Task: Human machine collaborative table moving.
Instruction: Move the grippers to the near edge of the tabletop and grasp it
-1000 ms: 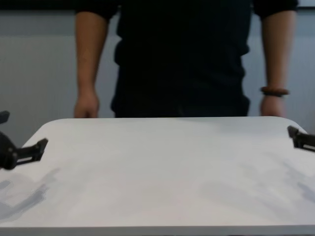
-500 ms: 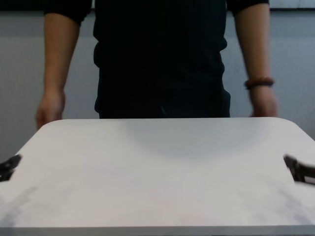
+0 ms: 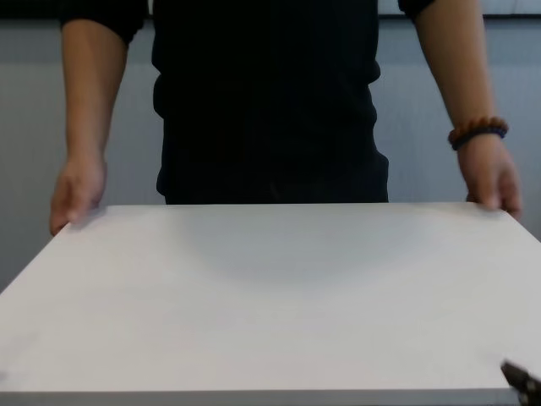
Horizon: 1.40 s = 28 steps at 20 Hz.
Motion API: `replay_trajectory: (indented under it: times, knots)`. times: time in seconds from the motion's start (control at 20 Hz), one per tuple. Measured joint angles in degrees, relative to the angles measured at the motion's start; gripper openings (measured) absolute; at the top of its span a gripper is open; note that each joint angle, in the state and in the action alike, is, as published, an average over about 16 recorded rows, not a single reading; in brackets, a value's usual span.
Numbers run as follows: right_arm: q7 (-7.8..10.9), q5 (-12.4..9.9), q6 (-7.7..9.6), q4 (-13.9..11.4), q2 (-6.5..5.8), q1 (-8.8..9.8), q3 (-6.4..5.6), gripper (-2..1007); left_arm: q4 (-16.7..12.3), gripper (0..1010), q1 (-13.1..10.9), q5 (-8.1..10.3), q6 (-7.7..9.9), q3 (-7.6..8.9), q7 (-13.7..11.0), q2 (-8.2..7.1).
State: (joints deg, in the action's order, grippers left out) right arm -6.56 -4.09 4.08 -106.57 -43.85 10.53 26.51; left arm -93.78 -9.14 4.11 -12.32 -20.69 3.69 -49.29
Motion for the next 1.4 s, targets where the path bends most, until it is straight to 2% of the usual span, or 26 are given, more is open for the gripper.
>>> replay_trajectory:
  times: [0.15,0.3,0.45,0.7,0.9,1.1,1.4]
  knots:
    - [0.07,1.1,1.1,-0.8,-0.68,1.57,0.18,1005,-0.1,1003,-1.4,-1.7,-0.7,-0.19,0.1,-0.55]
    - [0.39,2.7,2.92,-1.1,-0.88,1.99,0.81,1005,-0.1,1003,-2.4,-3.53,-1.43,-0.51,0.3,-0.67]
    - [0.81,5.0,5.4,-0.9,-0.68,1.51,1.9,1005,0.0,1003,-2.9,-5.81,-2.11,-0.97,1.1,-0.41]
    - [1.51,9.9,10.51,0.1,0.33,-0.46,4.28,1005,0.3,1003,-3.3,-10.37,-2.51,-1.79,3.3,0.8]
    - [1.77,14.1,14.35,1.0,1.4,-2.34,6.28,1005,0.2,1003,-3.6,-15.26,-2.24,-2.35,6.1,1.92]
    - [1.64,18.1,17.42,1.6,2.26,-3.77,7.88,1005,-0.2,1003,-4.2,-20.99,-1.39,-2.97,9.2,2.82]
    - [1.39,22.5,19.71,1.8,2.99,-4.96,9.25,1005,-1.7,1003,-5.3,-29.5,0.81,-4.14,12.5,3.59]
